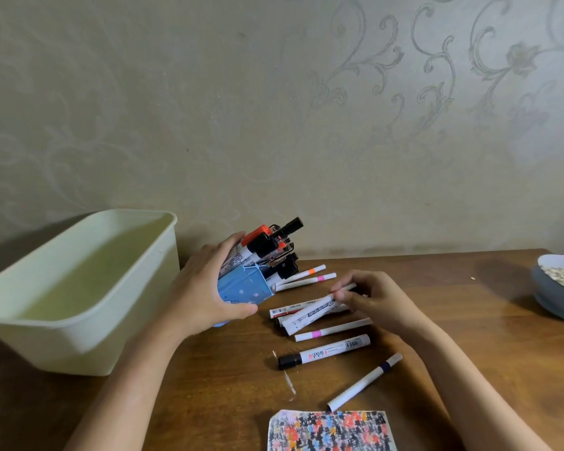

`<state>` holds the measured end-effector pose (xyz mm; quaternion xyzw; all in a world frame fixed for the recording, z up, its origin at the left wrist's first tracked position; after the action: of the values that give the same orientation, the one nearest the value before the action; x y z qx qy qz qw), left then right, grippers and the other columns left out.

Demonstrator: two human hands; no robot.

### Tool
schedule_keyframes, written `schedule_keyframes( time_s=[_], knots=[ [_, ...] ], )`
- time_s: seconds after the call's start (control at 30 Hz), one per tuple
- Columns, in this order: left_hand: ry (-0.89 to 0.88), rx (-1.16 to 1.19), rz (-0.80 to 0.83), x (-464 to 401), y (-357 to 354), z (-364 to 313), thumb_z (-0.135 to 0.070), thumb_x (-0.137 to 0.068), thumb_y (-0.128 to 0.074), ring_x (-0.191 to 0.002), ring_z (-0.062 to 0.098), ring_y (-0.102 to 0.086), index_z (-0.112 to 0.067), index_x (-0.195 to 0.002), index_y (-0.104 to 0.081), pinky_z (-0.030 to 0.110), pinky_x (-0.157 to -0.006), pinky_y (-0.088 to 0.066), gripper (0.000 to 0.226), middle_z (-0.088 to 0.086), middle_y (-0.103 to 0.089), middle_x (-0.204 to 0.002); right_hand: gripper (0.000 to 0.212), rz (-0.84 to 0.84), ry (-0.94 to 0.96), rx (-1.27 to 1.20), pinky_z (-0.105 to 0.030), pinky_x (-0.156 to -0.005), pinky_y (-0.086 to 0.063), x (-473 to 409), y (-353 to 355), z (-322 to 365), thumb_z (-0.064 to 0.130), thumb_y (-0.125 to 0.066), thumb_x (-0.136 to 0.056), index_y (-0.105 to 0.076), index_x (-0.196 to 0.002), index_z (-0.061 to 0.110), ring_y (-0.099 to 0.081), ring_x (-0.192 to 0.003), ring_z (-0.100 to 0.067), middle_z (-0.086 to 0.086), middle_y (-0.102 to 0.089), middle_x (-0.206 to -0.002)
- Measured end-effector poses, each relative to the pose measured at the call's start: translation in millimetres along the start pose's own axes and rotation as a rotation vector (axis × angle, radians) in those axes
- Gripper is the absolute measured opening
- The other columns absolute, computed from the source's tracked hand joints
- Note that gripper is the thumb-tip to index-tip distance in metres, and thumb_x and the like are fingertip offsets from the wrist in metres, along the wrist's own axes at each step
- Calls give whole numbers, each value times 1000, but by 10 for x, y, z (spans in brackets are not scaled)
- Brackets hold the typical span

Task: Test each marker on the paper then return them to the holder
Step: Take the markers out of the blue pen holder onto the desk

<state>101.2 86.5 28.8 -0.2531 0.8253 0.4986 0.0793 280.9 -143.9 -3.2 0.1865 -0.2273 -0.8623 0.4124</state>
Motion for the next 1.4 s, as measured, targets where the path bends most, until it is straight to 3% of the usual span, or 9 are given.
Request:
schedule_keyframes(
  time_s=[0.2,0.5,0.77,0.87,1.0,1.07,1.13,1.27,1.4],
  knots=[
    [2,-19,-3,5,6,-11,-61,-54,-86,-121,5,-42,-51,-149,-15,40,-100,-47,119,-18,-42,-134,9,88,-1,119,-34,-92,-55,-6,-52,-55,33,-67,-92,-71,-98,36,-66,-97,-3,16,-73,-101],
    [-6,-54,3,17,1,-61,-58,-55,-88,-117,6,-42,-52,-148,-14,38,-100,-45,119,-16,-42,-129,15,98,30,256,-12,-65,-43,12,-52,-24,28,-71,-91,-70,-94,43,-55,-79,16,16,-64,-108],
    [-28,-76,25,20,-16,-77,-58,-54,-87,-115,5,-42,-52,-148,-16,35,-99,-44,118,-15,-44,-130,16,64,22,296,-14,-65,-46,-2,-54,-35,29,-73,-88,-70,-92,44,-55,-78,12,17,-62,-103],
    [-34,-64,28,19,-16,-66,-56,-54,-88,-114,3,-42,-52,-148,-17,33,-98,-43,118,-17,-43,-129,11,-72,25,234,-15,-62,-46,-21,-55,69,37,-67,-91,-66,-101,38,-59,-70,9,14,-66,-99],
    [-53,-50,54,28,-13,-49,-57,-53,-88,-113,3,-43,-56,-147,-16,35,-97,-45,118,-20,-43,-126,58,-175,6,141,-27,-75,-60,-32,-239,331,59,-61,-86,-50,-136,32,-67,-77,-2,17,-65,-114],
    [-76,-61,71,35,-17,-62,-56,-53,-88,-113,2,-43,-57,-147,-17,34,-97,-45,118,-23,-42,-126,66,-157,5,128,-30,-81,-60,-32,-383,463,57,-61,-88,-45,-144,27,-68,-83,-3,13,-63,-124],
    [-94,-65,83,41,-20,-76,-55,-53,-89,-114,0,-42,-58,-146,-17,33,-97,-45,118,-25,-41,-129,59,-172,-21,48,-29,-79,-60,-38,-479,539,50,-63,-92,-48,-142,23,-70,-85,-4,8,-67,-124],
    [-101,-53,92,46,-15,-79,-54,-53,-90,-115,-1,-42,-57,-147,-18,34,-97,-45,118,-25,-41,-129,44,-221,-155,-243,-30,-69,-63,-43,-595,527,39,-66,-93,-57,-129,15,-75,-81,-9,-1,-76,-105],
    [-111,-70,95,43,-19,-99,-55,-54,-89,-114,1,-42,-59,-146,-16,34,-96,-46,118,-24,-41,-128,25,-239,-153,-266,-33,-73,-64,-37,-654,516,24,-66,-95,-70,-116,11,-76,-81,-10,-5,-76,-101]
  ],
)
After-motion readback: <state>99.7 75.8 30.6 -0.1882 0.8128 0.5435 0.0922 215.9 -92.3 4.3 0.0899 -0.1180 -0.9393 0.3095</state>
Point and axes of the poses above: each hand's wrist, its own x-axis away from the middle knuckle, its own y-axis out of the back of the hand, z = x × y, the point moved 6 cm from there along -x, towards the middle knuckle
